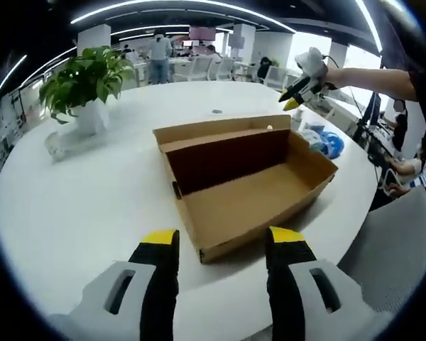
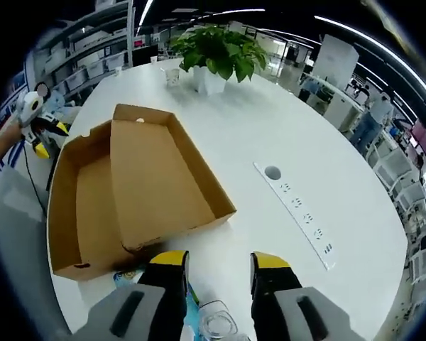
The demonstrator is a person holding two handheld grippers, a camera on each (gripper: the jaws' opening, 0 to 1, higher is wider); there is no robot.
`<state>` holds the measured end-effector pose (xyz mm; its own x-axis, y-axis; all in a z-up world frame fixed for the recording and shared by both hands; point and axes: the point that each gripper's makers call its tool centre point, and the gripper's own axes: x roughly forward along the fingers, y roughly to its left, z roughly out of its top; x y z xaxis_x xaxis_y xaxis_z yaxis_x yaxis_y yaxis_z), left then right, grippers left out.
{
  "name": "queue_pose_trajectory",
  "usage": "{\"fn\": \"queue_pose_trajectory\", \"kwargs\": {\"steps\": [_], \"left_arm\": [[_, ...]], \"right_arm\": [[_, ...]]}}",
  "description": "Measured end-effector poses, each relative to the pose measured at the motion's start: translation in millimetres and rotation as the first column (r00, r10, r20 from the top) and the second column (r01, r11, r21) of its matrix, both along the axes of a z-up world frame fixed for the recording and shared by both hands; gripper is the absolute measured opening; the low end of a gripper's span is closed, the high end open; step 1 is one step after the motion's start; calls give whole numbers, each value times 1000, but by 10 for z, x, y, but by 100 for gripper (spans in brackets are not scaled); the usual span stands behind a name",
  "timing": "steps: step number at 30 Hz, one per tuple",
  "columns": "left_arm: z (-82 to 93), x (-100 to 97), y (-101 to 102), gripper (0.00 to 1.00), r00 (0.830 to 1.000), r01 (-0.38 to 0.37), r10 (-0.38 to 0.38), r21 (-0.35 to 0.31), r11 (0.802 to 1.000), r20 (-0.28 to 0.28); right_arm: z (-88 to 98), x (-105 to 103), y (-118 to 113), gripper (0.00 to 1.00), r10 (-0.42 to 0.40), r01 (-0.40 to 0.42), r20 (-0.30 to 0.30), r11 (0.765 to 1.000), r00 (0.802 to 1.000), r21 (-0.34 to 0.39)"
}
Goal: Operate the shoe box by opening the lid, removing the specified soft item, and placing it in the target area until the item is outside and the box remains undamaged.
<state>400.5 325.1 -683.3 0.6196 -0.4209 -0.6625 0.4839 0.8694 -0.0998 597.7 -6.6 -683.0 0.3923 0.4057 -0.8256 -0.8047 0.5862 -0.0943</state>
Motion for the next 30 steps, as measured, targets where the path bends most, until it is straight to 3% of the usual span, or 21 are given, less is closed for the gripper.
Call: {"fn": "queue_pose_trajectory", "kwargs": {"steps": [14,21,30], "left_arm": [[-125,72,142,28,991,-125,123,-27,992,-45],[-158,115,172,14,982,-181,178,-51,982,-56],[-223,120,187,8,970,-232,226,-75,970,-86]], "right_arm": [[-66,15,140,26,-45,46,-13,998,999,36],[-100,48,203,23,-114,116,-29,990,993,80],[-171,90,281,19,-191,199,-70,970,979,137]]}}
